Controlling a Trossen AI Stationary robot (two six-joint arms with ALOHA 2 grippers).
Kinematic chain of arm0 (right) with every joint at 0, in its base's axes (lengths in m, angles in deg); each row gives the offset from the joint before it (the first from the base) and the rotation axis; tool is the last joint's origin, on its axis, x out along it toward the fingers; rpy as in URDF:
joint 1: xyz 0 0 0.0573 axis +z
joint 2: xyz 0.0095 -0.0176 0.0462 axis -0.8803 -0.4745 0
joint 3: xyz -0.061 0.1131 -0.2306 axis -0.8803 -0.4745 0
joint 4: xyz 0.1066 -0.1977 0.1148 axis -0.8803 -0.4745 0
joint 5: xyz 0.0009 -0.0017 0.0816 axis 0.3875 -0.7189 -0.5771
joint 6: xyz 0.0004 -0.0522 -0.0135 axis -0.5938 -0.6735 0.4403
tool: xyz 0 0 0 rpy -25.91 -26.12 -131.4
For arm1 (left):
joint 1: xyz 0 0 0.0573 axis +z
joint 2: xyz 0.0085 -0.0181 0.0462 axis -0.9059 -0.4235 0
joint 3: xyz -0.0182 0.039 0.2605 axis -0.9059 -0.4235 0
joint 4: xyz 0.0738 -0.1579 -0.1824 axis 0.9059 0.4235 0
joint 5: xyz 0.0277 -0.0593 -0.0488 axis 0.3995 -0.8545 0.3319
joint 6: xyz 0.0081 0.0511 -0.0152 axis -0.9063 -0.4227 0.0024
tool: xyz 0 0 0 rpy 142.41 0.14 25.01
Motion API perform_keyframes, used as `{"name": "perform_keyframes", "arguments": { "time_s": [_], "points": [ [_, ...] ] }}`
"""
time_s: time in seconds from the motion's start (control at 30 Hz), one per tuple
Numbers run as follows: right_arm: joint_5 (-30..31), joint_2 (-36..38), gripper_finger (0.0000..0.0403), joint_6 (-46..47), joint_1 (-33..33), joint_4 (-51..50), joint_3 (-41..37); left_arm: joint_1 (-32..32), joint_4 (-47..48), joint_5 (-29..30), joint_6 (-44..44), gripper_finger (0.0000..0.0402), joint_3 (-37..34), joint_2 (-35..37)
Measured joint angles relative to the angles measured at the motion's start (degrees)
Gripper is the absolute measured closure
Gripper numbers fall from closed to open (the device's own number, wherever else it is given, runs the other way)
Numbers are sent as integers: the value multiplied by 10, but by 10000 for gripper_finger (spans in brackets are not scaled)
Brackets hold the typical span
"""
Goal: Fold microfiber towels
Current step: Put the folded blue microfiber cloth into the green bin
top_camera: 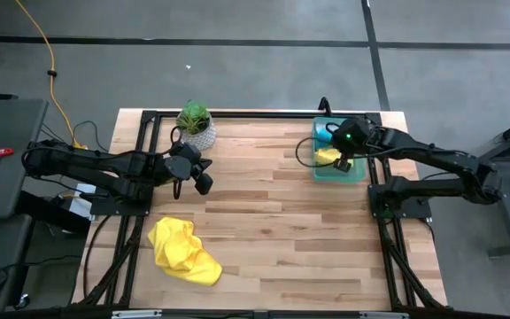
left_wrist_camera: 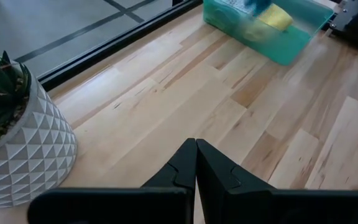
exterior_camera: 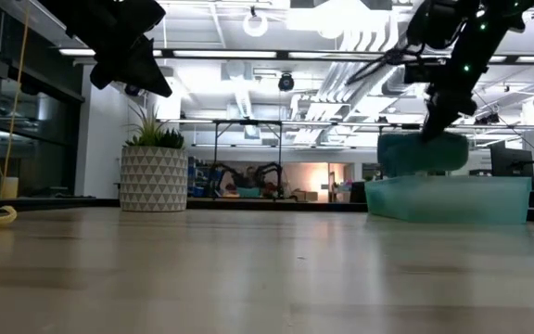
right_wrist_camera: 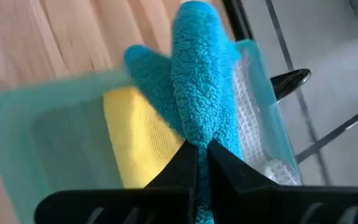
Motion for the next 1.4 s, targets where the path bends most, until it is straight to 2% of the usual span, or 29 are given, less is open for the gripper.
{"name": "perform_keyframes", "arguments": {
  "time_s": [0.13, 0.3, 0.4, 0.63, 0.87, 1.07, 1.17, 1.4],
  "points": [
    [6, -9, 403, -31, 0, 14, -35, 0, 0, 0, 10, 401, 0, 0],
    [-5, -8, 403, -22, 1, 21, -93, 0, 0, -3, 30, 401, 0, 0],
    [-39, -7, 403, -17, 18, 20, -97, 0, 0, -3, 41, 401, 0, 0],
    [-71, -7, 403, -32, 77, 15, -96, 0, 0, -4, 54, 401, 0, 0],
    [-118, -9, 403, -49, 107, 0, -95, 0, 0, -4, 54, 401, 0, 0],
    [-96, -9, 403, -45, 112, -13, -94, 0, 0, -10, 54, 402, 0, 0],
    [-78, -9, 403, -40, 111, -61, -94, 0, 1, -16, 54, 402, 0, 0],
    [-87, -9, 402, -47, 112, -76, -94, 0, 3, -19, 53, 401, 0, -2]
  ]
}}
